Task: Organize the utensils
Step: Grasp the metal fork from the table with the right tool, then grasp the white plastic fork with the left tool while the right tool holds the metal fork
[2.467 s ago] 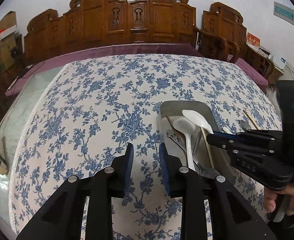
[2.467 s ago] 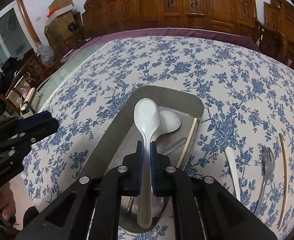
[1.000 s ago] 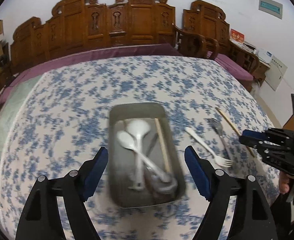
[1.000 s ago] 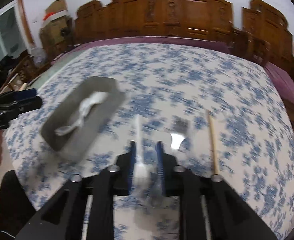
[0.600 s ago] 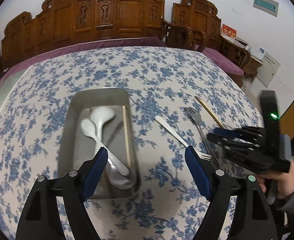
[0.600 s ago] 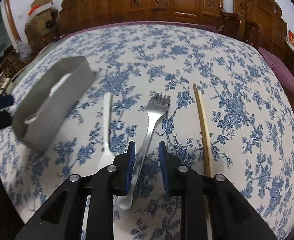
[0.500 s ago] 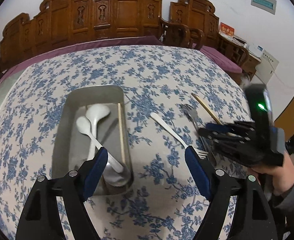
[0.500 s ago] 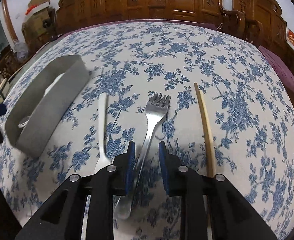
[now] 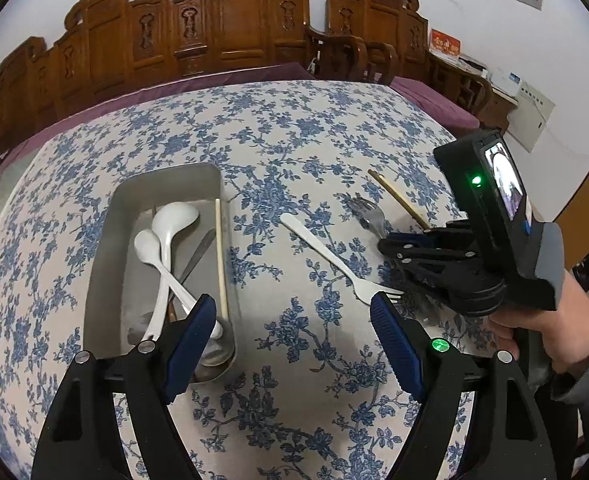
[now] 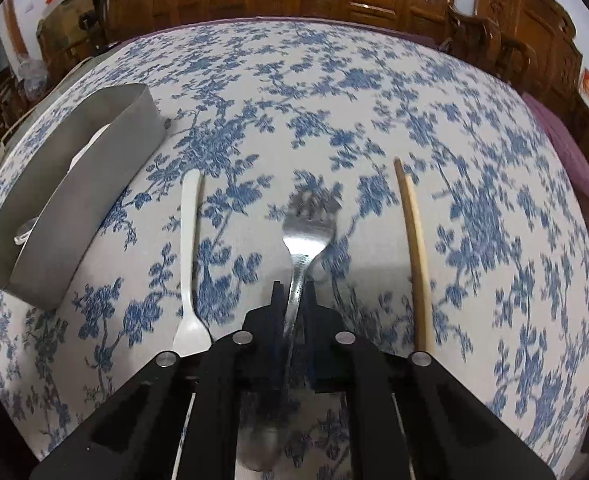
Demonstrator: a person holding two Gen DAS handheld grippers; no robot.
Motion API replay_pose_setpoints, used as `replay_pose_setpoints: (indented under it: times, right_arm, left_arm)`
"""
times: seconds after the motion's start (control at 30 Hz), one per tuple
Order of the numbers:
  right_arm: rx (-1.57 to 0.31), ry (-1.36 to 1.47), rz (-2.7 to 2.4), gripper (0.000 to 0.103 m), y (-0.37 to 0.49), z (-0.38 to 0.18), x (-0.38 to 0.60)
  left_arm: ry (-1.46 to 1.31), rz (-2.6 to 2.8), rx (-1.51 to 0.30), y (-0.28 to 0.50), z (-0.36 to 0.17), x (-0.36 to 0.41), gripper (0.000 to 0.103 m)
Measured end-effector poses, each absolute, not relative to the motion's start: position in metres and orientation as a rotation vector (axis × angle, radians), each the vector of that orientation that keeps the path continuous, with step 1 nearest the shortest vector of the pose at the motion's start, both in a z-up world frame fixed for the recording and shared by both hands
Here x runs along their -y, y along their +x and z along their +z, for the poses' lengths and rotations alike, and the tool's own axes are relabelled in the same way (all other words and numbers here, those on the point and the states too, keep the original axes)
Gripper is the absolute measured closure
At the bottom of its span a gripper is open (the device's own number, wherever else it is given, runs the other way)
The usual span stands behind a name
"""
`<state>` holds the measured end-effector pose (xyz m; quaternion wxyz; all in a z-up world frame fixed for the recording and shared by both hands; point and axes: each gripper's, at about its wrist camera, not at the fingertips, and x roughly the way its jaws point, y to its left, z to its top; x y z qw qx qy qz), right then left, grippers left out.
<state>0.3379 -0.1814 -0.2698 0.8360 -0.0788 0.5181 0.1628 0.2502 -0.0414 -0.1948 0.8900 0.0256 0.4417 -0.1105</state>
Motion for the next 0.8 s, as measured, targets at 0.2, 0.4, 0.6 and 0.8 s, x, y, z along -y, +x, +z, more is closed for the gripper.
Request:
replay_pose_setpoints:
  times: [0.2, 0.4, 0.6, 0.8]
  right_arm:
    - [-1.1, -0.129, 0.336, 0.095, 0.324, -0.265, 0.21]
    - [-1.057, -0.104, 0.366, 0.095, 0.301, -0.247, 0.232]
    - [-1.036, -0.089, 0.386, 0.095, 0.284, -0.239, 0.248]
    - [-1.026, -0.079, 0.393, 0.095, 0.274, -0.242, 0.257]
  left_arm:
    - [0.067, -0.244, -0.927, 0.252, -0.198, 0.058, 0.027]
    - [0.09, -0.25, -0.946, 0.257, -0.206, 0.076, 0.027]
    - [0.119, -0.249, -0.979, 0.27, -0.218, 0.093, 0.027]
    - [0.157, -0.238, -1.01, 0.29, -0.224, 0.106, 0.027]
